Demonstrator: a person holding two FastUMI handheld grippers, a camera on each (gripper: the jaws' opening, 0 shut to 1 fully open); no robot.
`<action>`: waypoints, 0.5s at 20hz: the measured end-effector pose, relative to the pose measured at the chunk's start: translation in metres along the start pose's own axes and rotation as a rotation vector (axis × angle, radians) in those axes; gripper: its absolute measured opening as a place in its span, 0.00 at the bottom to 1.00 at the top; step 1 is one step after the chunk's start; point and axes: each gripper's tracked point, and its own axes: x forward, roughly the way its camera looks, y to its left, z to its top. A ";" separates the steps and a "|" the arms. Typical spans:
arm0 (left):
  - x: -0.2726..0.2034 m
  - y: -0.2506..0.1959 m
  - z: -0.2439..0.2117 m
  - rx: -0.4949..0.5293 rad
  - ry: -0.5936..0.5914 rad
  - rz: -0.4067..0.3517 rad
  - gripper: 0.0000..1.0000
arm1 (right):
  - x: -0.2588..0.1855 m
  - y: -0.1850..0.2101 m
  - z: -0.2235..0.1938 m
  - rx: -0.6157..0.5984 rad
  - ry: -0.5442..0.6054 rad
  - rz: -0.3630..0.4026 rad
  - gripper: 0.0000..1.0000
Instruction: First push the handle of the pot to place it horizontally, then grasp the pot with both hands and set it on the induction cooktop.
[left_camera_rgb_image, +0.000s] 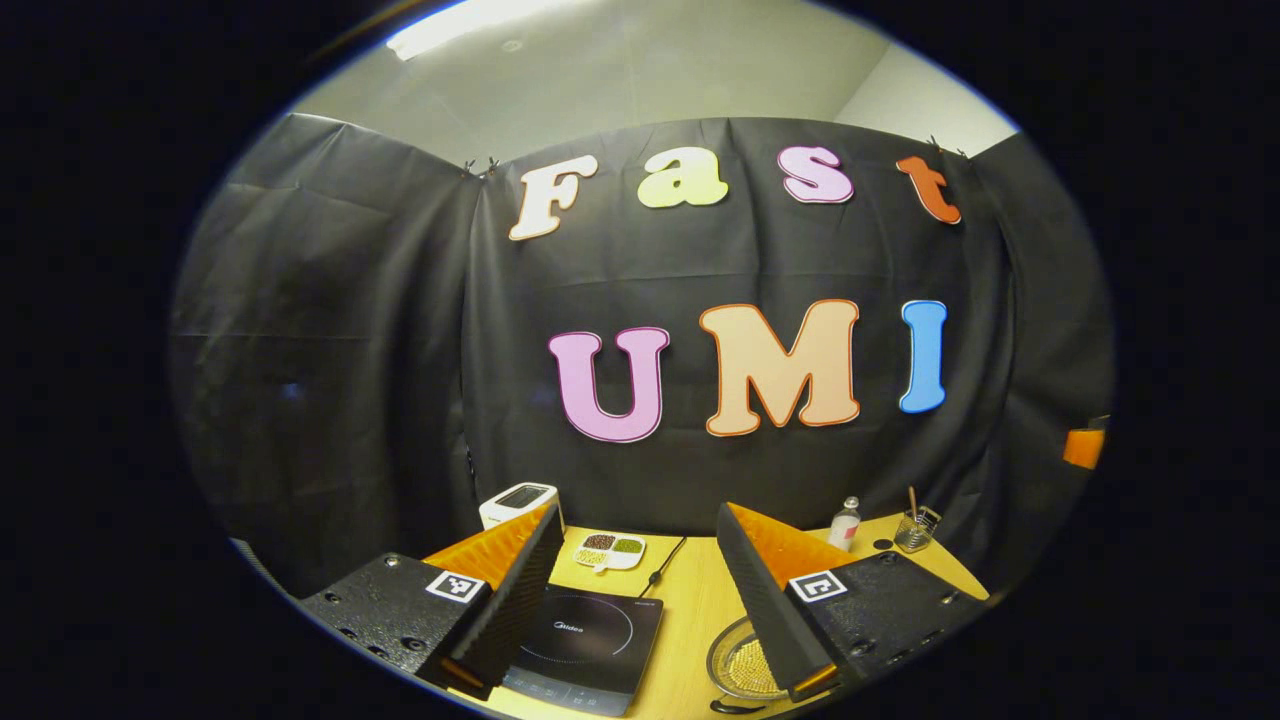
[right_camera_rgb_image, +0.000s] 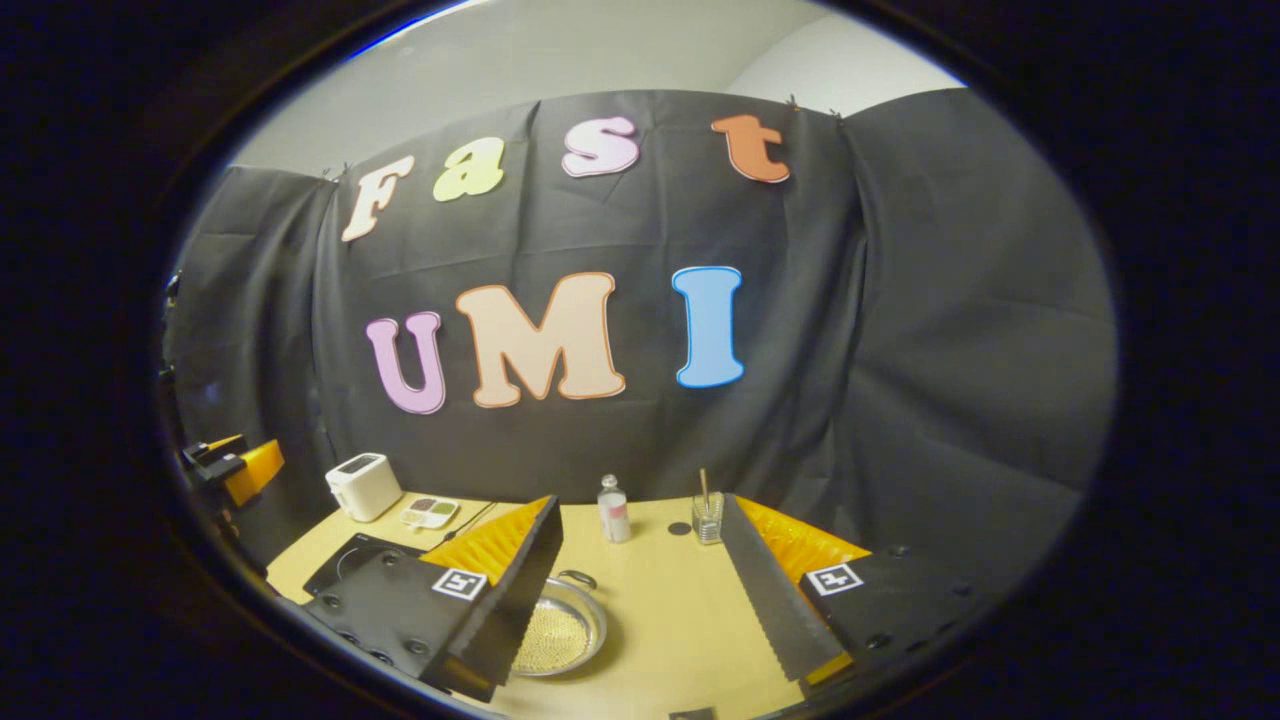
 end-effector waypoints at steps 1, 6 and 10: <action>-0.002 0.001 -0.001 0.002 0.002 0.005 0.95 | -0.001 0.000 -0.002 -0.004 0.001 0.006 0.94; -0.014 0.008 -0.003 0.010 0.009 0.032 0.95 | 0.004 0.004 -0.013 0.015 0.029 0.032 0.94; -0.020 0.022 -0.009 0.017 0.023 0.062 0.95 | 0.010 0.009 -0.021 0.011 0.052 0.039 0.94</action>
